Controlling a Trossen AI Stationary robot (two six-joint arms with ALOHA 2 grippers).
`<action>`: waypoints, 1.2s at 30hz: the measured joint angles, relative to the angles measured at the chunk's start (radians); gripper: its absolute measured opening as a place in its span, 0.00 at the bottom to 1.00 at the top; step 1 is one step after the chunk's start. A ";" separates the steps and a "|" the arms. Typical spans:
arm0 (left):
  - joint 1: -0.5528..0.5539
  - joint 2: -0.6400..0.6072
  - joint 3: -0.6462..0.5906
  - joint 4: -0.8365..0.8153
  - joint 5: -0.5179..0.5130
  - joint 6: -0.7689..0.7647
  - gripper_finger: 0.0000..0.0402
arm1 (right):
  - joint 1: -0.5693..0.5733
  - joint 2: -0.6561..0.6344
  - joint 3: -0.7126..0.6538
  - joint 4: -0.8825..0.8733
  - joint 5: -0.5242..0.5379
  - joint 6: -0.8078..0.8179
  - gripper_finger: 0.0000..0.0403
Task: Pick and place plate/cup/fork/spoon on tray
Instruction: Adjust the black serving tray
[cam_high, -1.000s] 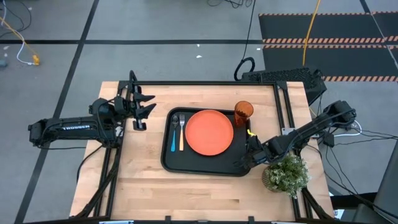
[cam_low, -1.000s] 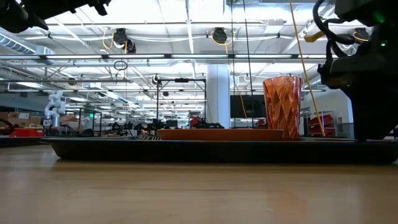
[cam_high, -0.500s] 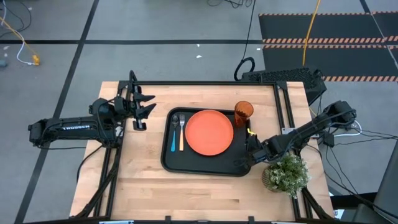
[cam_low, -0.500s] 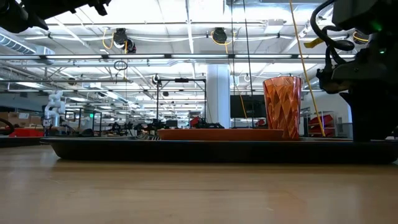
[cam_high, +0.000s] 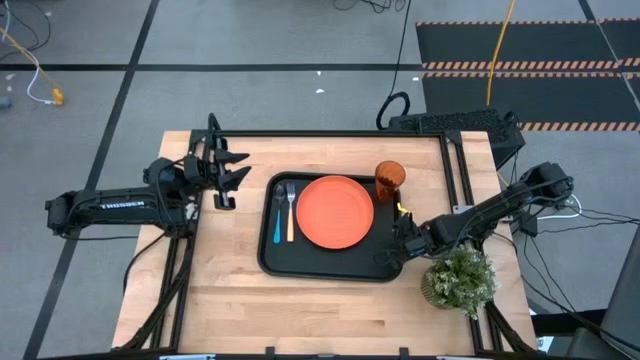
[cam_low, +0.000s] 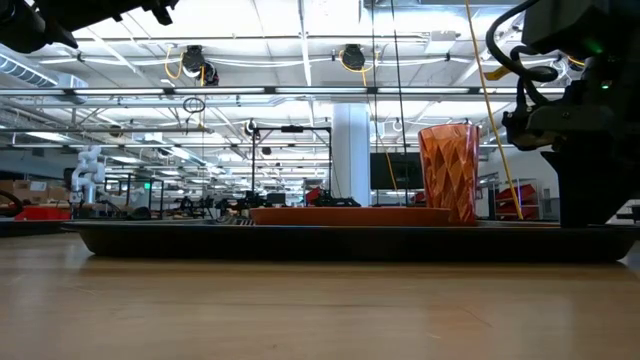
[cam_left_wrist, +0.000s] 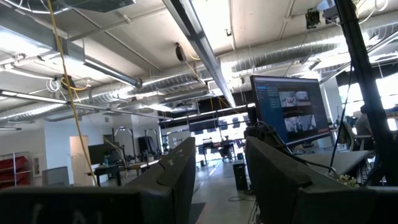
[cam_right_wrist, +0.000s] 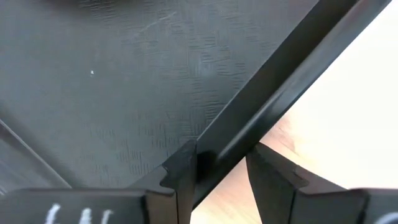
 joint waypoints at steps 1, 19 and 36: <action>0.000 0.000 0.000 0.000 0.000 0.000 0.36 | 0.000 0.000 0.000 0.000 0.000 -0.007 0.30; 0.000 0.001 0.000 -0.015 -0.016 0.019 0.36 | 0.000 0.000 0.000 0.001 0.051 -0.101 0.29; 0.000 0.002 0.000 -0.021 -0.035 0.026 0.36 | 0.000 0.002 0.000 0.005 0.080 -0.116 0.29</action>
